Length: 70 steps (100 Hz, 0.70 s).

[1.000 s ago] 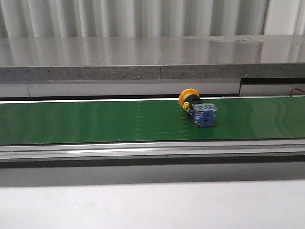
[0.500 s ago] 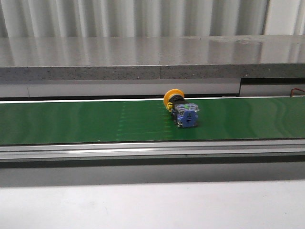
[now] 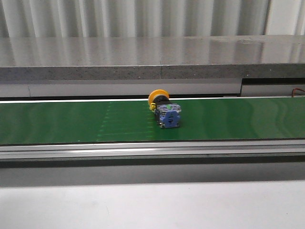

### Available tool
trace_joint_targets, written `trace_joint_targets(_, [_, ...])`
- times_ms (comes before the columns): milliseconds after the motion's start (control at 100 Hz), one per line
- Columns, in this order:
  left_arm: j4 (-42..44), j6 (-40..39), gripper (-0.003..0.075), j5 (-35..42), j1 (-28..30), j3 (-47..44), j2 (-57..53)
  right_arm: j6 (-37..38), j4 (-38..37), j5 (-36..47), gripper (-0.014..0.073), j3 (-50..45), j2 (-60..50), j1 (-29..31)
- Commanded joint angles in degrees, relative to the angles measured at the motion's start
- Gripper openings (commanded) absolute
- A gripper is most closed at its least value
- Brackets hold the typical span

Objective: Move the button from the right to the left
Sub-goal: 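Lower the left gripper over the button and close on its blue base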

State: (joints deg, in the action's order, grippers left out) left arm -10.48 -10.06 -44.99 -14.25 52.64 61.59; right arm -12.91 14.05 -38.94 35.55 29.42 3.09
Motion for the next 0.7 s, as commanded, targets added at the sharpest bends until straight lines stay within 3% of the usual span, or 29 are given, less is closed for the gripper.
trace_joint_targets(0, [1.3, -4.2, 0.0661, 5.3, -5.0, 3.7, 3.2, -0.4, 0.5, 3.6, -0.0068, 1.5, 0.1, 0.0])
trace_joint_targets(150, [10.5, -12.0, 0.0661, 5.6, -13.5, 9.6, 11.4, -0.4, 0.5, 3.6, -0.0068, 1.5, 0.1, 0.0])
trace_joint_targets(310, [14.9, -16.2, 0.0661, 5.1, -19.7, 16.7, 20.1, -0.4, 0.5, 3.6, -0.0068, 1.5, 0.1, 0.0])
trace_joint_targets(690, [16.0, -16.4, 0.066, 2.9, -24.7, 28.8, 34.6, -0.4, 0.5, 3.6, -0.0068, 1.5, 0.1, 0.0])
